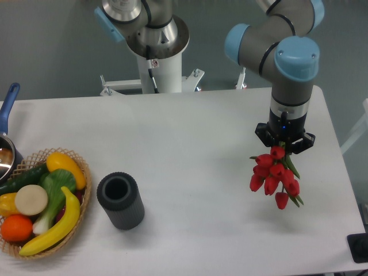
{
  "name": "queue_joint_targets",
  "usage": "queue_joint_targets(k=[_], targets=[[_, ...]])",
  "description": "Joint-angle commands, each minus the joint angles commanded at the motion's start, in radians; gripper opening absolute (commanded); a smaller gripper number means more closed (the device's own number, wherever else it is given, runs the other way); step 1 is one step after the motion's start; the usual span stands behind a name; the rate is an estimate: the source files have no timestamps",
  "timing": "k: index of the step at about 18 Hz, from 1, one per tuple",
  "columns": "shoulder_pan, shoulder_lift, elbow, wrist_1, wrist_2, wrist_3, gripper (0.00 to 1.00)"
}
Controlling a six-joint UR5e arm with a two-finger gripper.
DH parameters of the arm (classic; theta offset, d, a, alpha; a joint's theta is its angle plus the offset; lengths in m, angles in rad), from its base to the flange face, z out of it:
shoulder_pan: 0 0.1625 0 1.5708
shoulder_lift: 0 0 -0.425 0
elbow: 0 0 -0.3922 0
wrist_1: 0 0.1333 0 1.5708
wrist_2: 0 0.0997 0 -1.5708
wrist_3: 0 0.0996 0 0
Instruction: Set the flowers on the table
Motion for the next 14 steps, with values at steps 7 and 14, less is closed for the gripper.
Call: queue_joint_targets(k=[7,14], targets=[[-0.003,0.005,-0.038,-0.002,0.003,-0.002,0.08],[-0.025,0.002,-0.097,0.006,0.011,-0.005,0.12]])
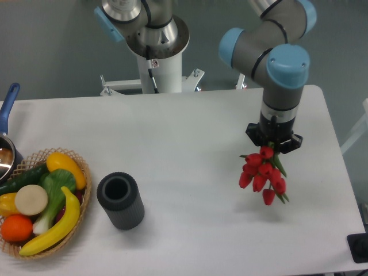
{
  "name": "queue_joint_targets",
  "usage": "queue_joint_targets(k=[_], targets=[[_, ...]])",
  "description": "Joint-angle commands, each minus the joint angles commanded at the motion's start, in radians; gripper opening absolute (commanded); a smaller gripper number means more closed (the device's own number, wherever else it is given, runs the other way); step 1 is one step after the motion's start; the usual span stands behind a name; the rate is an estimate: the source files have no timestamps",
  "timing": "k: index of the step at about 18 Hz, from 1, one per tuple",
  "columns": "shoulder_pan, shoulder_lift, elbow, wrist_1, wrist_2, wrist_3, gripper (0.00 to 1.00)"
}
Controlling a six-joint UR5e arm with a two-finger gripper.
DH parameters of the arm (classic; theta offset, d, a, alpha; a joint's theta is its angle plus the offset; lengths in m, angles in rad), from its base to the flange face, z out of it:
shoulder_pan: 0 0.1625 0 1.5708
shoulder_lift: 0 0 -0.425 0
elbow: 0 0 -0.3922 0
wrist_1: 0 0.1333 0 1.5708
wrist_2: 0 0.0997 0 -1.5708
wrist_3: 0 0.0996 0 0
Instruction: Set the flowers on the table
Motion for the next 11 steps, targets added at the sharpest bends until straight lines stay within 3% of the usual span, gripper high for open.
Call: queue_joint_targets(k=[8,10,11], targets=[[-0.043,-0.052,0.003,0.006,-0.002,-0.009,0.31],[-0.044,-0.054,0.003,0.006,-0.002,-0.012,0.44],[-0.044,-0.052,0.002,0.012,-0.003,-0.026,0.65]])
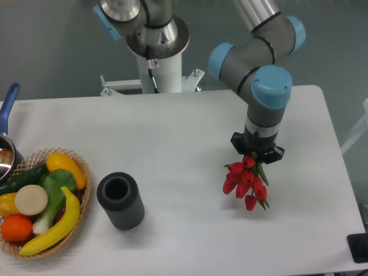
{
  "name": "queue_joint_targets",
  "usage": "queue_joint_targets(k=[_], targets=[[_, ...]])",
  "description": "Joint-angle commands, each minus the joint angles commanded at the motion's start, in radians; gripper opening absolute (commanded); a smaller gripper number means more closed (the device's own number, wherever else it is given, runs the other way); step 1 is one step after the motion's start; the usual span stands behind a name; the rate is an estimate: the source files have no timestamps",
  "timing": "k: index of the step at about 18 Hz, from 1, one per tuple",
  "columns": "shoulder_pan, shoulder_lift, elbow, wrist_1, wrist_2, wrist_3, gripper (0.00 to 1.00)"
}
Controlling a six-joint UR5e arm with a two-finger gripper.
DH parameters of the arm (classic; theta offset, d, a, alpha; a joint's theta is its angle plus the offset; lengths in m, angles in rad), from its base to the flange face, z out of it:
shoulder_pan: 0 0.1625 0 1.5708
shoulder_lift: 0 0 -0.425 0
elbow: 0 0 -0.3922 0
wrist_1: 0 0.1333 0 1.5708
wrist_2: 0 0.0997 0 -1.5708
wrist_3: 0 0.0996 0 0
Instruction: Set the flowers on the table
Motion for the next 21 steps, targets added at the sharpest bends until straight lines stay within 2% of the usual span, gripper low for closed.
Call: queue_joint_targets(k=[1,4,13,17,21], targets=[[0.0,-0.002,-0.005,0.029,-0.002,-0.023,1.0],[0.0,0.0,-0.02,0.094,-0.002,-0.046,1.0],[0.064,0.023,-0.005,0.103,-0.003,-0.026,1.0],[0.104,0.037,-0.006,0.103,-0.003,0.095,1.0],[0.127,0.041,-0.008,0.103,-0.003,0.115,1.0]])
